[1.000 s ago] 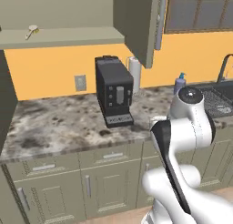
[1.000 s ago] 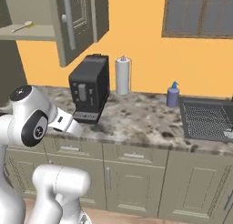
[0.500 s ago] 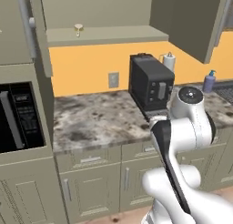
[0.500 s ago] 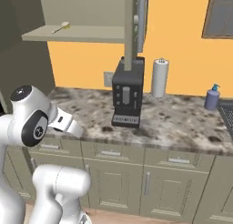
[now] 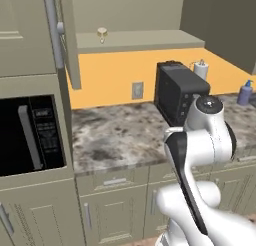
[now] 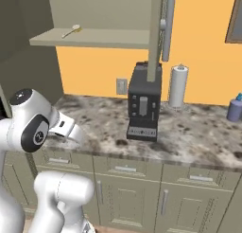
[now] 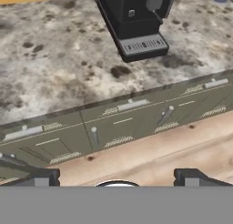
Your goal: Locate and retrieve the dish brush and soap dispenser from the cabinet. Place them next to the sink.
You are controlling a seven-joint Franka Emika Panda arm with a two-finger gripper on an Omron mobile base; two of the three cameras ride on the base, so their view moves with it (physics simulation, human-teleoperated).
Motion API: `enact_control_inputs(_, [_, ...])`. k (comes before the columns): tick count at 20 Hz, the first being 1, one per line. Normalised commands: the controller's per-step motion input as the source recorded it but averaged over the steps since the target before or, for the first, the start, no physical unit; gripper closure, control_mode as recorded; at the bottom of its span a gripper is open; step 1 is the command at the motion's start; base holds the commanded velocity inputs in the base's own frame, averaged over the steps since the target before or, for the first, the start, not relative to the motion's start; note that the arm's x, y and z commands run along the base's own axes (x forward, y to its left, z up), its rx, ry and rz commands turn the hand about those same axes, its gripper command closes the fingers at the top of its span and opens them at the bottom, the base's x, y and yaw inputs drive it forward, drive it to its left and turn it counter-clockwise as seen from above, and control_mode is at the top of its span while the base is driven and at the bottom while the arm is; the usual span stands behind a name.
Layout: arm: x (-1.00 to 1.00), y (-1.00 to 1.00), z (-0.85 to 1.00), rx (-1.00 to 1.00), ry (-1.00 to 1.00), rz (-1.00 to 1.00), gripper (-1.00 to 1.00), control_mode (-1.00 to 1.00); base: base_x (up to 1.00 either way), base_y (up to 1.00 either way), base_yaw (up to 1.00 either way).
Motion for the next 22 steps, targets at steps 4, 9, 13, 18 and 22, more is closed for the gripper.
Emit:
enact_control_inputs(4, [0.00, 0.00, 0.00, 0.00, 0.00, 0.00, -1.00, 1.00, 0.78, 0.00, 0.07])
enact_control_inputs(9, [0.00, 0.00, 0.00, 0.00, 0.00, 0.00, -1.00, 1.00, 0.54, 0.29, 0.14])
enact_control_inputs(13, [0.00, 0.00, 0.00, 0.00, 0.00, 0.00, -1.00, 1.00, 0.69, 0.15, 0.16])
enact_control_inputs(18, [0.00, 0.00, 0.00, 0.00, 0.00, 0.00, -1.00, 1.00, 0.68, 0.01, 0.10])
enact_control_inputs(22, [0.00, 0.00, 0.00, 0.00, 0.00, 0.00, -1.00, 1.00, 0.14, 0.02, 0.01])
